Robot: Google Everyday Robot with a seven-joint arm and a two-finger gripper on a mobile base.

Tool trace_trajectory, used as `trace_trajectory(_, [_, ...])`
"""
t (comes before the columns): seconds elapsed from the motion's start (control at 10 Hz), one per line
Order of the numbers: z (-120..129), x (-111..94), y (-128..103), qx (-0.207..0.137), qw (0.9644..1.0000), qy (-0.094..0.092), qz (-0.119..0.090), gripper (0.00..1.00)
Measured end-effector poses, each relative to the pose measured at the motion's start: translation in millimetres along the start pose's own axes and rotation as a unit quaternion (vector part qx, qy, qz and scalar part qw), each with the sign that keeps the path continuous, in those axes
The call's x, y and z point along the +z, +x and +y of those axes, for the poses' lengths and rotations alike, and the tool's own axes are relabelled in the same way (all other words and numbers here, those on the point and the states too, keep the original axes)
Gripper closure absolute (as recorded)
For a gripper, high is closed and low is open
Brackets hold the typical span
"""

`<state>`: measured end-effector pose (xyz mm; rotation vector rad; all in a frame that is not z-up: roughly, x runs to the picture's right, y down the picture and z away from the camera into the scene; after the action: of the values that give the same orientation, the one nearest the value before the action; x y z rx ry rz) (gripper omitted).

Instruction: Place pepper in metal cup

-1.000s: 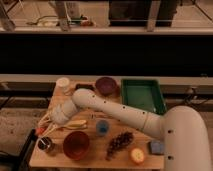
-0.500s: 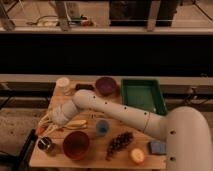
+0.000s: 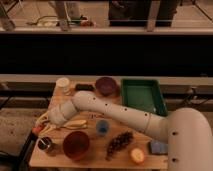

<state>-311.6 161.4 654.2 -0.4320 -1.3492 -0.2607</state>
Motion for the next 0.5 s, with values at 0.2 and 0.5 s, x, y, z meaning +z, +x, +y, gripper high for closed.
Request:
trace_trajectory(0.2, [-5, 17, -21, -0.019, 0.9993, 0.015, -0.028, 0.99])
trace_trajectory(0.5, [-4, 52, -41, -0.04, 0.9964, 0.019, -0.072, 0.99])
